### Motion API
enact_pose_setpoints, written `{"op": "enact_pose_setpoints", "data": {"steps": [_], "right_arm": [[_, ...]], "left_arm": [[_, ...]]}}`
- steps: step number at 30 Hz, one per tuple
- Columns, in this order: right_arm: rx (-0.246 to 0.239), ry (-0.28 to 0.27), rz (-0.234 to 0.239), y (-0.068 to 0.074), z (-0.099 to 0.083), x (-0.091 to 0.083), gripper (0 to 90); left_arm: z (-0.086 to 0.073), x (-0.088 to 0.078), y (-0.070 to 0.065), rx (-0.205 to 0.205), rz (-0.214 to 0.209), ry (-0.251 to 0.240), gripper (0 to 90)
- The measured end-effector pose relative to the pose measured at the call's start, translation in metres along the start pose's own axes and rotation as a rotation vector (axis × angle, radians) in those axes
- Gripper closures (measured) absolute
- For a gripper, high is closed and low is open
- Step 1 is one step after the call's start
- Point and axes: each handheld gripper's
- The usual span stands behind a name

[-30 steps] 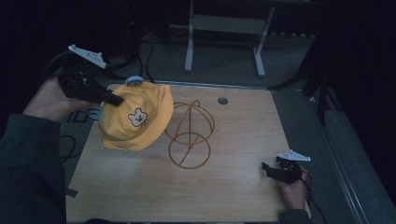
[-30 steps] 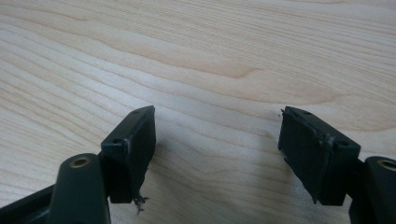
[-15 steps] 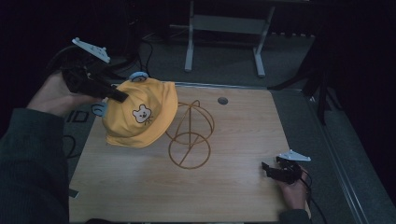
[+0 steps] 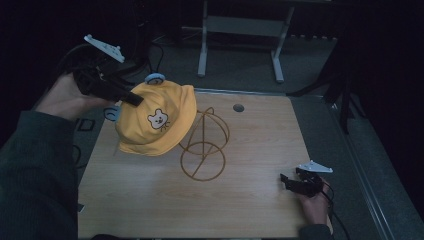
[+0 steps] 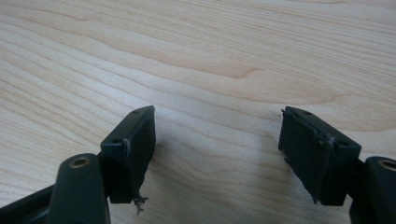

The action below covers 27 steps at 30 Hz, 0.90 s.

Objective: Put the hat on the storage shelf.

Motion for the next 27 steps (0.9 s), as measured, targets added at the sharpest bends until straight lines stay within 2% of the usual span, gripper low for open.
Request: {"op": "enact_pose_setpoints", "data": {"steps": [12,27], "right_arm": [[0.001,0.0,0.0,0.0,0.0,0.0,27.2],[0.001,-0.001,0.0,0.0,0.0,0.0,27.2]], "left_arm": [[0.009,0.001,-0.005,0.011,0.008,0.008,80.6],[0.026,0.011,-0.01,0.028,0.013,0.03,80.5]]}}
Point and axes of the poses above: each handheld gripper's, and its own axes: x roughly forward along the jaws, z roughly out of its top, y roughly to its left, and after that the axes turned 11 degrees about -x, right-handed
